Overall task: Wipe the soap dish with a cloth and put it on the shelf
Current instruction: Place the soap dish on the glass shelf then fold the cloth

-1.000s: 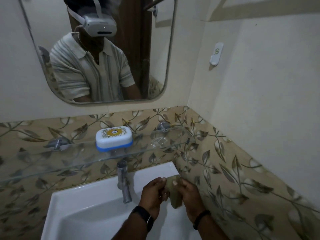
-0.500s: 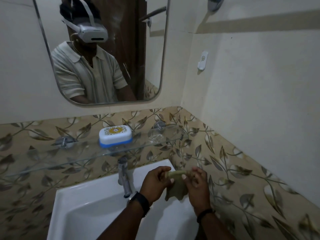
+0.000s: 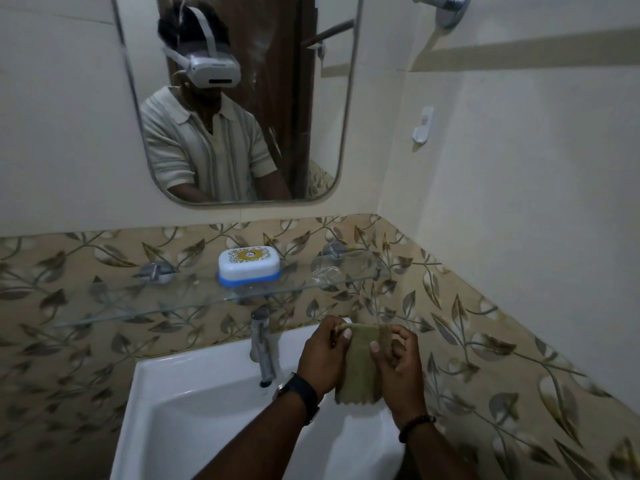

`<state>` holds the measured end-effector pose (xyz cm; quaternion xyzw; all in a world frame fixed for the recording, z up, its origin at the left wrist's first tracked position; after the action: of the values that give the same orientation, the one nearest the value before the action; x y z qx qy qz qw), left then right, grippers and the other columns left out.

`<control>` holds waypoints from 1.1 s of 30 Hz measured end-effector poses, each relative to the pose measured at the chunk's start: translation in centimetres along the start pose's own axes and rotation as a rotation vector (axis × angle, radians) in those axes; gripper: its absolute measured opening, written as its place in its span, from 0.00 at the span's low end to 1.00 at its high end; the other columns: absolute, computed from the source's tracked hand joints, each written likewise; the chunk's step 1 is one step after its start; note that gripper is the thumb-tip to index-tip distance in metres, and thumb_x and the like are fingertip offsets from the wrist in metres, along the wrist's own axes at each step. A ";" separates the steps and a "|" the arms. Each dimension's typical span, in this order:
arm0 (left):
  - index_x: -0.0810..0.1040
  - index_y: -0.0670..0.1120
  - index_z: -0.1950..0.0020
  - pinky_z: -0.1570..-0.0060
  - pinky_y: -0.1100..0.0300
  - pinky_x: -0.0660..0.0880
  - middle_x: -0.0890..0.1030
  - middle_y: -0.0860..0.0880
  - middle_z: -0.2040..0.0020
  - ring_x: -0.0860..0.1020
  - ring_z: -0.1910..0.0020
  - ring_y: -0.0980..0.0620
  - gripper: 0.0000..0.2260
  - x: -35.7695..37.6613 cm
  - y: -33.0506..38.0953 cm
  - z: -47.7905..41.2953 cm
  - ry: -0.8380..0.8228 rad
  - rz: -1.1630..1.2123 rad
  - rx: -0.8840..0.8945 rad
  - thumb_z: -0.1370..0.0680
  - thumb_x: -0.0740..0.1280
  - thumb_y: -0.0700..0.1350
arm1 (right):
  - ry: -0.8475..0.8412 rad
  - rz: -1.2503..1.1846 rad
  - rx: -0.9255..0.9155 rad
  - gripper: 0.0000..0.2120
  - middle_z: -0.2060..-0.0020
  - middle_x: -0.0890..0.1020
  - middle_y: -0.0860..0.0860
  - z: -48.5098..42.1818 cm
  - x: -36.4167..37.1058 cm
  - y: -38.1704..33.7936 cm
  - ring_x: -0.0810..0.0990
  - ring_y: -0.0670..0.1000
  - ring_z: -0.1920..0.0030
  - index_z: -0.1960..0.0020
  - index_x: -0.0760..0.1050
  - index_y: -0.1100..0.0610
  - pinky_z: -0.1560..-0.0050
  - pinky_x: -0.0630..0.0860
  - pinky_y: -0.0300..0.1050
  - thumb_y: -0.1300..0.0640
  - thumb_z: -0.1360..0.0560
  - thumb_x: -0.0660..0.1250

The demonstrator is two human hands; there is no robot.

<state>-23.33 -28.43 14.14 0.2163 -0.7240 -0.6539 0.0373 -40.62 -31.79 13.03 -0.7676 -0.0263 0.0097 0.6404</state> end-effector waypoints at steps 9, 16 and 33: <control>0.77 0.51 0.51 0.52 0.54 0.78 0.82 0.52 0.56 0.80 0.55 0.52 0.03 -8.4 0.4 0.8 0.308 -0.050 0.051 0.20 0.66 0.49 | -0.126 -0.029 -0.073 0.19 0.42 0.81 0.55 -1.4 8.3 -1.2 0.82 0.52 0.43 0.34 0.74 0.54 0.51 0.81 0.34 0.65 0.23 0.70; 0.77 0.50 0.47 0.54 0.55 0.77 0.83 0.50 0.54 0.81 0.53 0.49 0.06 -19.7 3.0 4.5 0.584 -0.101 0.083 0.20 0.65 0.50 | -0.252 -0.118 -0.254 0.16 0.55 0.82 0.50 0.1 19.0 -5.5 0.81 0.37 0.56 0.48 0.73 0.46 0.53 0.80 0.37 0.65 0.25 0.73; 0.77 0.46 0.46 0.53 0.58 0.79 0.84 0.45 0.52 0.81 0.56 0.52 0.04 -43.6 -0.3 27.7 1.323 0.091 -0.005 0.18 0.65 0.44 | -1.159 -0.103 -0.601 0.17 0.43 0.79 0.46 23.5 45.1 -11.6 0.77 0.41 0.46 0.37 0.77 0.52 0.48 0.74 0.31 0.61 0.24 0.73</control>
<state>6.85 13.10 19.95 0.5413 -0.5552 -0.3828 0.5021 2.94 -4.28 21.07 -0.7812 -0.4056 0.3834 0.2796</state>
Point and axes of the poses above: each hand's wrist, its own z-axis away from the middle knuckle, its own x-axis out of the palm, y = z × x, the point moved 9 cm from there along -z, towards the middle knuckle
